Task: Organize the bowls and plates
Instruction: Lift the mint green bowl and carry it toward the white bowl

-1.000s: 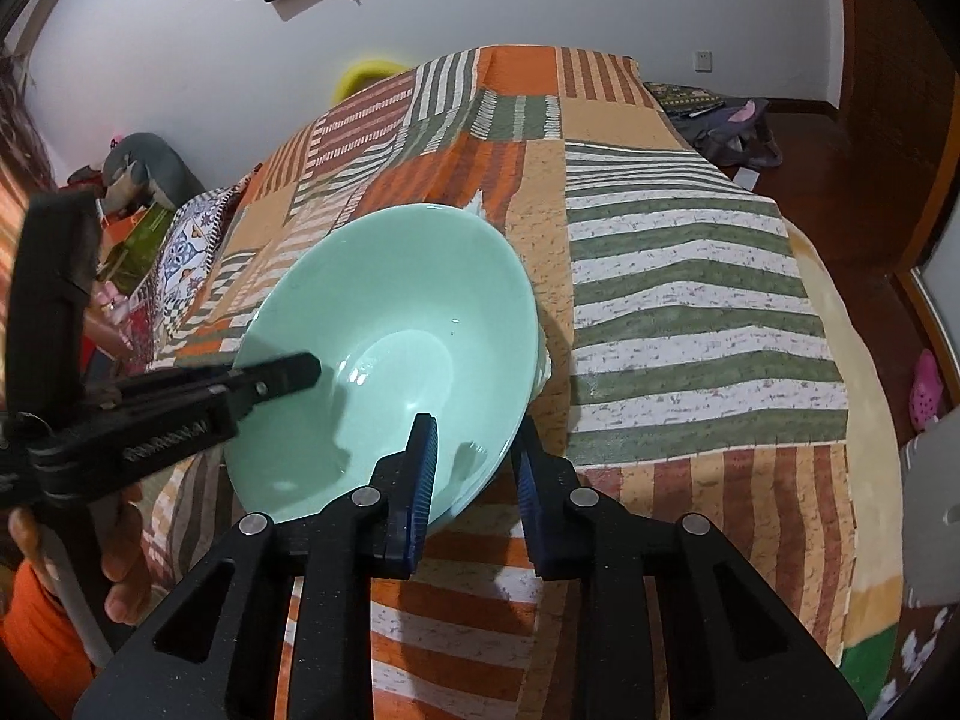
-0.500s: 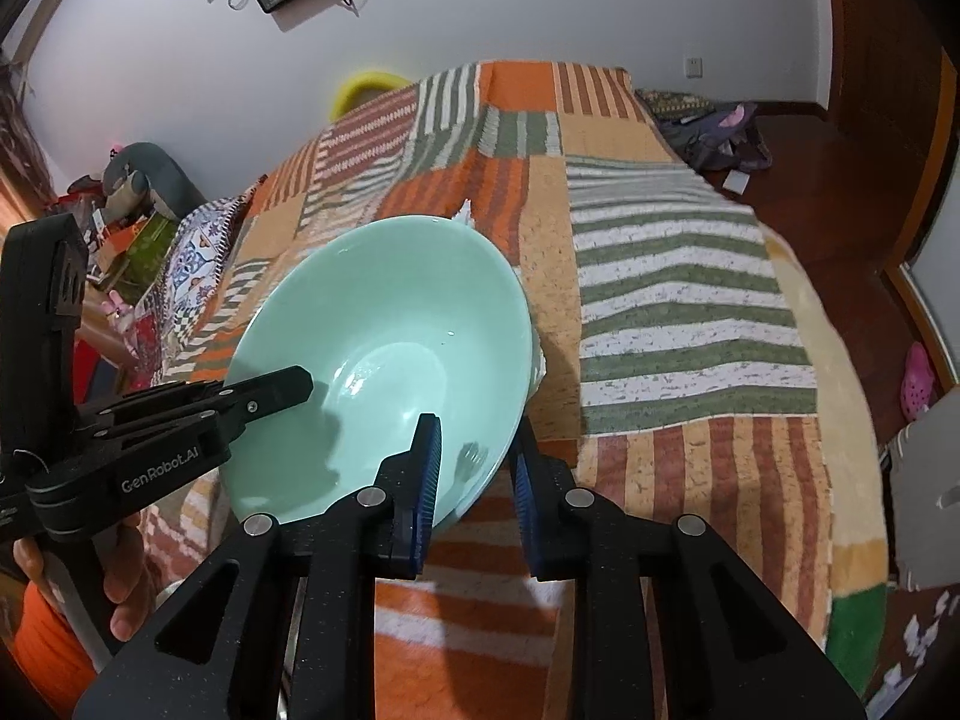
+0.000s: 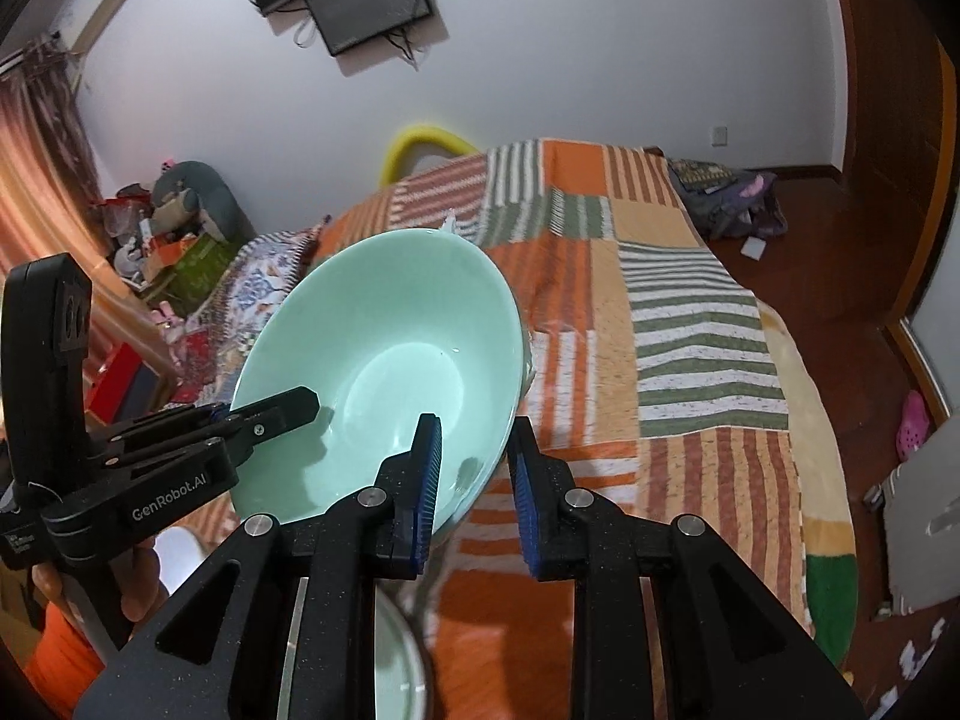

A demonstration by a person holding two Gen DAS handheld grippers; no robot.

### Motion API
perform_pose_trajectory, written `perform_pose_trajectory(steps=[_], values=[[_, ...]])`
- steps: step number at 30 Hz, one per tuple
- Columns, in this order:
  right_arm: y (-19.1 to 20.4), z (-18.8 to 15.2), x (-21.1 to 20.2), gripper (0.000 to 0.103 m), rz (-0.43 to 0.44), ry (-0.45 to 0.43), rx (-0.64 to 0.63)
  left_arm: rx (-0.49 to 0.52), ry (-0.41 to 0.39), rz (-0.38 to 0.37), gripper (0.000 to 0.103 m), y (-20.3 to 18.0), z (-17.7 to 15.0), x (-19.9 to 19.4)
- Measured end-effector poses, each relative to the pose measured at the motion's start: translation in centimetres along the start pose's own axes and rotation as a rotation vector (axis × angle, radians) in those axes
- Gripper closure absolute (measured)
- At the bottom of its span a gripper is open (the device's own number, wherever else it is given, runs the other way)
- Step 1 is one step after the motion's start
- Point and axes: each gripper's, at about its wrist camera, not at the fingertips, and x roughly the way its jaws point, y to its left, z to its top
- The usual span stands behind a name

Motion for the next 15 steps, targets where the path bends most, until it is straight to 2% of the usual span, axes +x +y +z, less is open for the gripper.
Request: perform_pose_trajectory(steps=[9,15], values=[[4.1,-1.5,-1.5,0.082,0.038,-0.019,-0.034,-0.003,-0.054,0.044,0.089,1.4,-3.5,-6.9],[6.9,-3.0,-1.8,0.082,0.078,-0.02,-0.05,-0.029,-0.076,0.064,0.089,3.6,-6.5,-11.1]])
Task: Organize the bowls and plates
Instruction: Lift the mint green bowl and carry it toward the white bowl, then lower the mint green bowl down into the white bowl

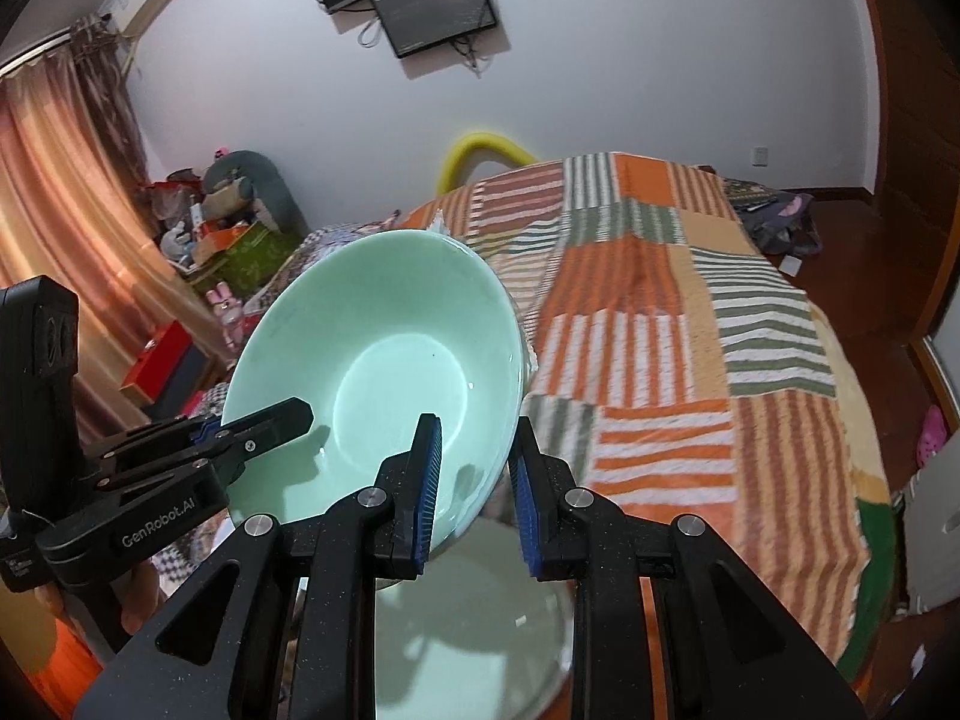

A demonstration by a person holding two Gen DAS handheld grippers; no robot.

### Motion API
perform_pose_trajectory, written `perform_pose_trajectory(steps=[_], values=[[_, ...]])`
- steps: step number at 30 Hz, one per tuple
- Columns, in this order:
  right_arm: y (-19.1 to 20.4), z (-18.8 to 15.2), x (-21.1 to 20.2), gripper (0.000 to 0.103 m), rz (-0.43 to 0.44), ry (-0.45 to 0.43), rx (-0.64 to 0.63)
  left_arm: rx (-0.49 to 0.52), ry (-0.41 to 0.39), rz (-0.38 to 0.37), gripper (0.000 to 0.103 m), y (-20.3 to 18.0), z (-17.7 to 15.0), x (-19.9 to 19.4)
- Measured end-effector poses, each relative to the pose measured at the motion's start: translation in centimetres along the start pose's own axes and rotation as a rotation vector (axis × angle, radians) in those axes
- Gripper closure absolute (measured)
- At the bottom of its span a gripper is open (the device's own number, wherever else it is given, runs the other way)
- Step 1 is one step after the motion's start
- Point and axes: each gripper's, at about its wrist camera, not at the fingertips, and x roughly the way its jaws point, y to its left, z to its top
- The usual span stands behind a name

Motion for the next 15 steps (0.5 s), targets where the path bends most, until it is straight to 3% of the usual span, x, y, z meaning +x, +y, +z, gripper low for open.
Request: perform_pose_trajectory(steps=[15], values=[[7.9,-3.4,2.4,0.082,0.11,0.058,-0.102,-0.122,-0.003,0.078,0.087,7.3,-6.3,-6.2]])
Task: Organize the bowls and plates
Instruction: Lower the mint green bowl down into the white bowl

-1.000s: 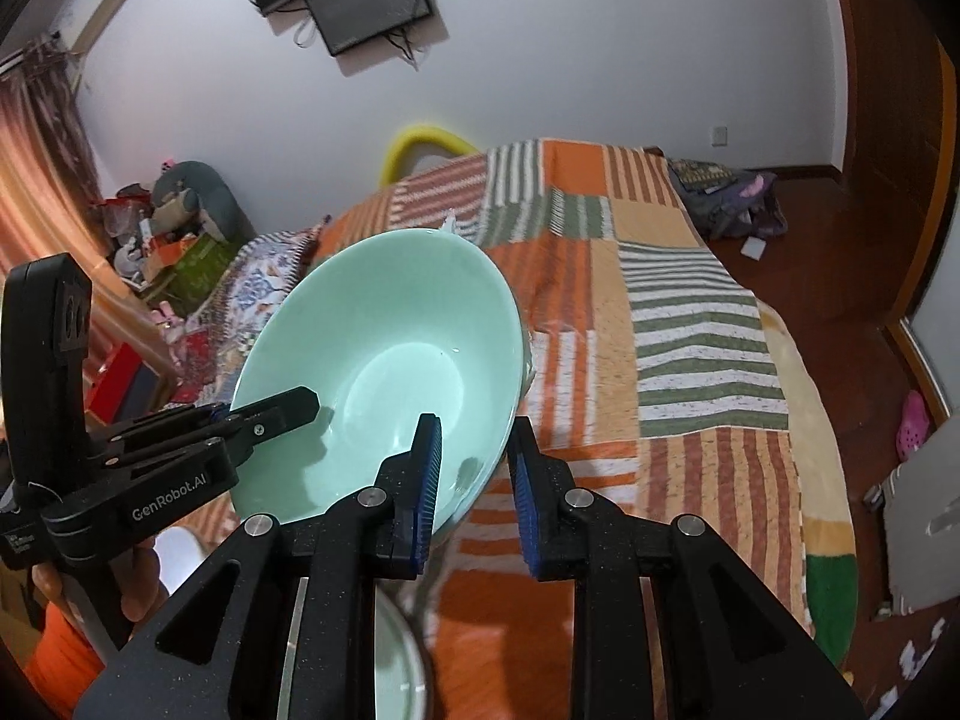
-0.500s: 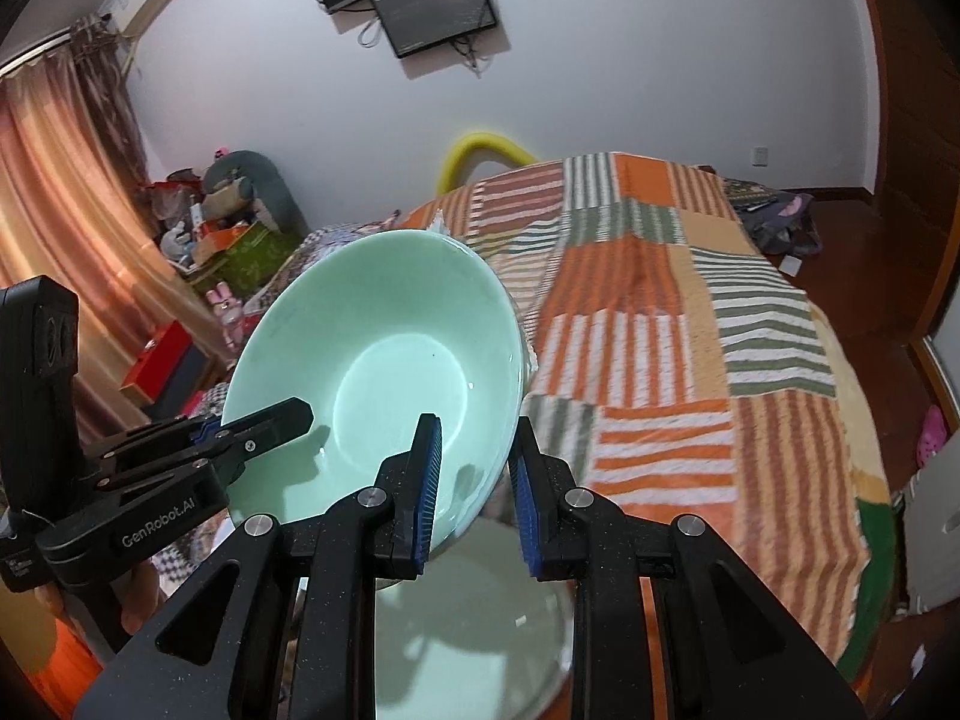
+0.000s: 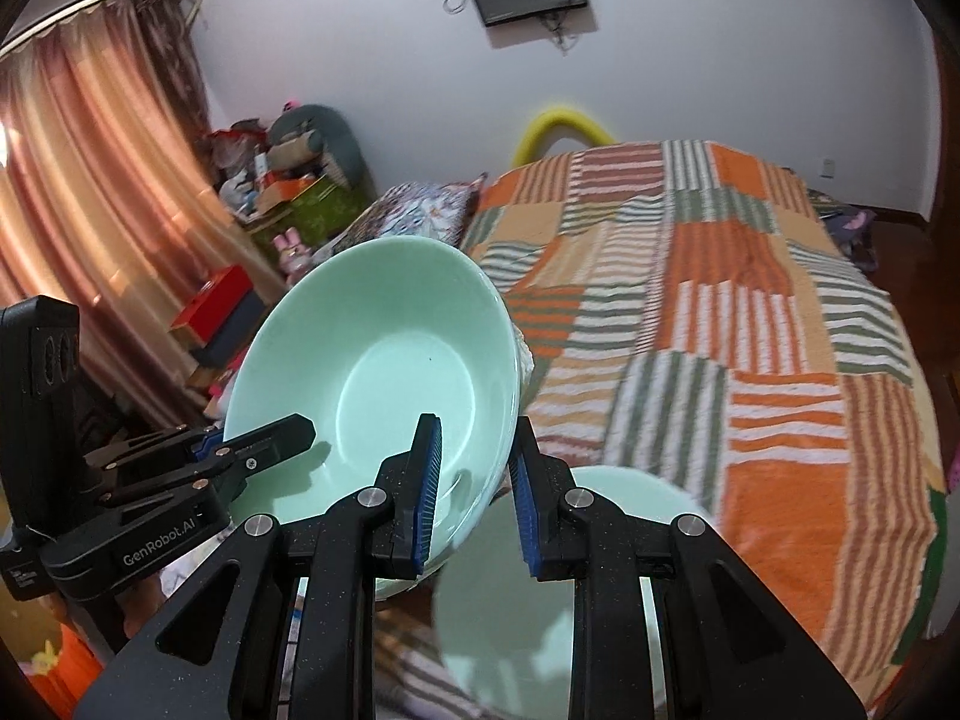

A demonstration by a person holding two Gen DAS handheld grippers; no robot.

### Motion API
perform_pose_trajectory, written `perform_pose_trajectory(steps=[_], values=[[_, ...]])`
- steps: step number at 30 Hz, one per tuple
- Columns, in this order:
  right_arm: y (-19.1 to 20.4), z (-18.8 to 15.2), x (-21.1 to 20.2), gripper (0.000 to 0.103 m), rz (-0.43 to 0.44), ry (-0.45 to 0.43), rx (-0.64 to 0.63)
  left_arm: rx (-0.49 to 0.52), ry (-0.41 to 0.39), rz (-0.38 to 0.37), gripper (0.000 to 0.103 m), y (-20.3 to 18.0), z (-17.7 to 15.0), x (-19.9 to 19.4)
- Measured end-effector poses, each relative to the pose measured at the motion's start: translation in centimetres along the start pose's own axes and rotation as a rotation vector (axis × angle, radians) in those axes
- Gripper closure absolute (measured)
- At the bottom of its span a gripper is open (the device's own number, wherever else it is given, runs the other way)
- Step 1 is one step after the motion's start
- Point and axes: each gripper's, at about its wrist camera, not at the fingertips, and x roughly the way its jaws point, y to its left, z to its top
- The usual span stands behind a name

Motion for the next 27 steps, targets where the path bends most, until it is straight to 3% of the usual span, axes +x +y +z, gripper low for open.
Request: perform_pose_trajectory(steps=[14,27], values=[[5.3,-2.9,5.2,0.082,0.067,0.118,-0.047,-0.15,0.051,0.052,0.087,7.3,-4.1,-0.1],[6.8,-4.9,8.3,0.082,0.073,0.215,-0.057,-0.2,0.123,0.08,0.087,10.0,-6.4,2.3]])
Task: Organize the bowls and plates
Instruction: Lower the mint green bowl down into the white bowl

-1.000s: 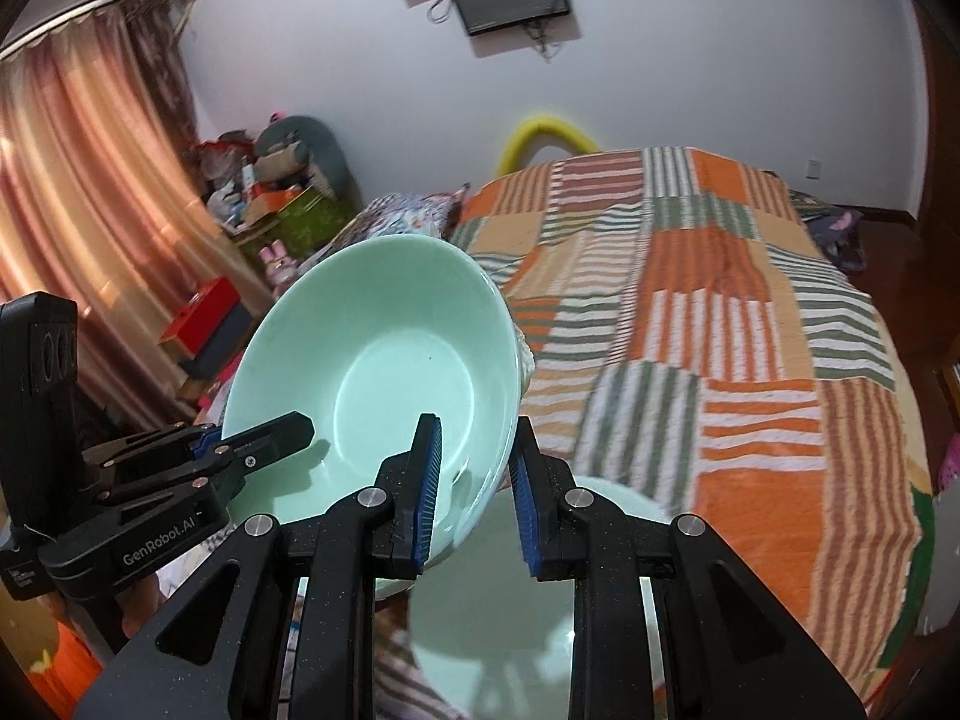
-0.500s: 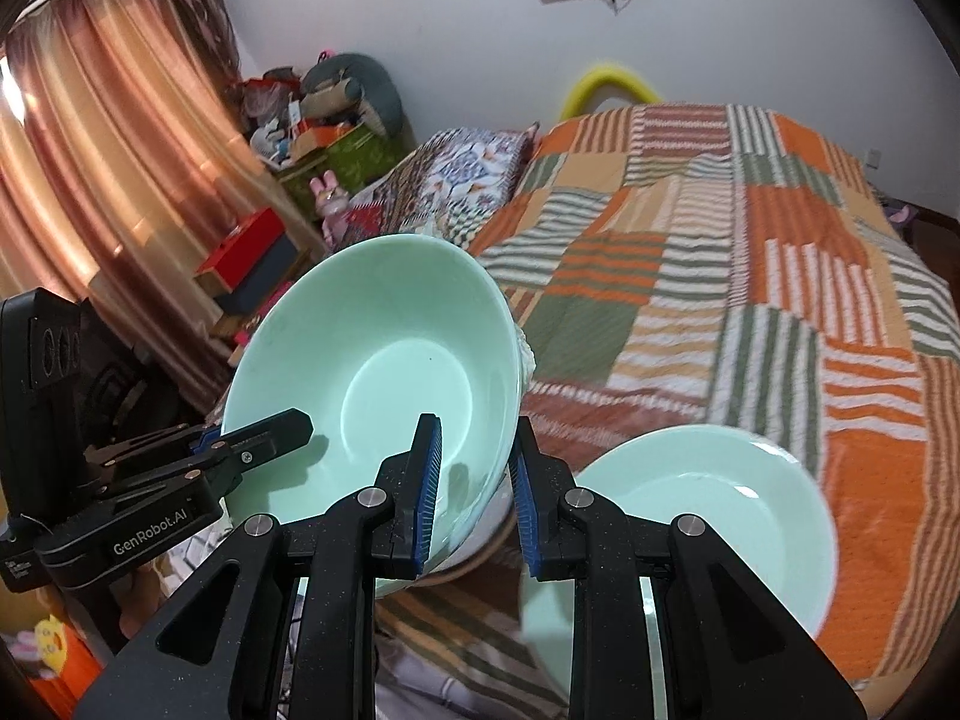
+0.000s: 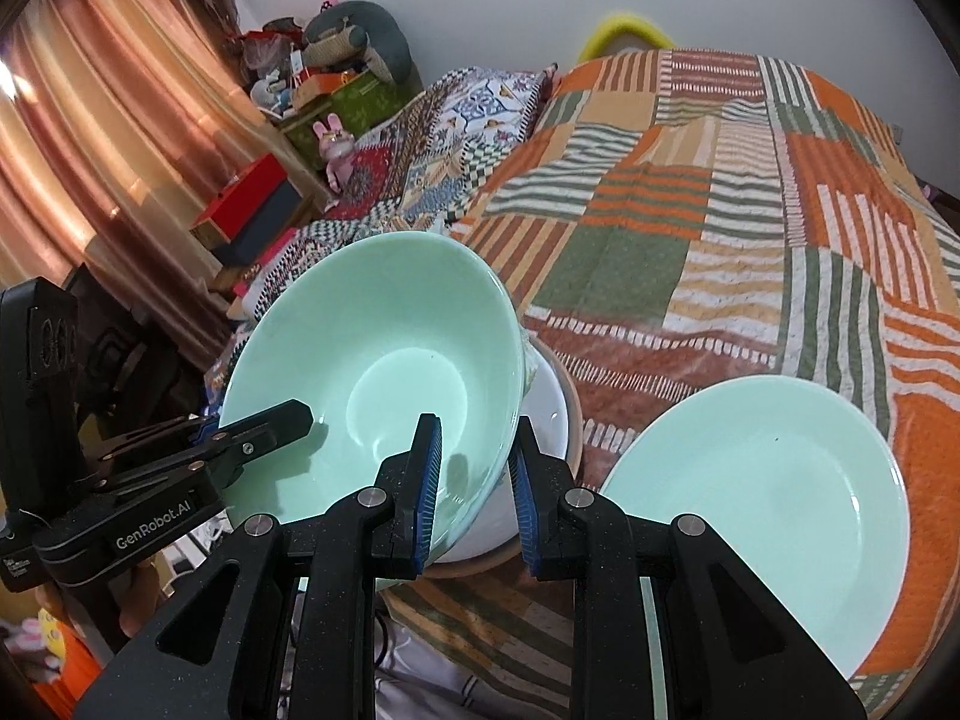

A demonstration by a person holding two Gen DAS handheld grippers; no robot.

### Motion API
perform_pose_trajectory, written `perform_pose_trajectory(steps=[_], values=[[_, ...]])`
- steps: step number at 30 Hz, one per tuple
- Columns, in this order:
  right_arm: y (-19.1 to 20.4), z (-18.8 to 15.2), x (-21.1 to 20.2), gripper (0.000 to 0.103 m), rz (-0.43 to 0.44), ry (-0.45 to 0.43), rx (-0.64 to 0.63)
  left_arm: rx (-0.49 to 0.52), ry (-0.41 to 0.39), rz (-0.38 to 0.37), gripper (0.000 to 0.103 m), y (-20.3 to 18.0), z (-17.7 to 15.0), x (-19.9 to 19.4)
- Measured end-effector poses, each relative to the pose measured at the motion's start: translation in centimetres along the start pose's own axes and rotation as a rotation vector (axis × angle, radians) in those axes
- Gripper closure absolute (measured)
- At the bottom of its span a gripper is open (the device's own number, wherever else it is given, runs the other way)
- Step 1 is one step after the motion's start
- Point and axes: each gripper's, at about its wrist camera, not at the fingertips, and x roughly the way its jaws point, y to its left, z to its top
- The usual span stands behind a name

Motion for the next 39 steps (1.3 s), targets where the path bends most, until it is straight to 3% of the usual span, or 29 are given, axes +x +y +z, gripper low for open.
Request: perform_pose_trajectory(steps=[22,39], values=[[-0.8,-1.1,3.4,0.082,-0.016,0.104,0.04,-0.004,0.078,0.029,0.087,0.9,-0.6,4.0],[-0.7,-1.1,3.7,0.08,-0.063,0.1,0.003,0.026,0.09,0.074,0.087,0.2,-0.5,5.3]])
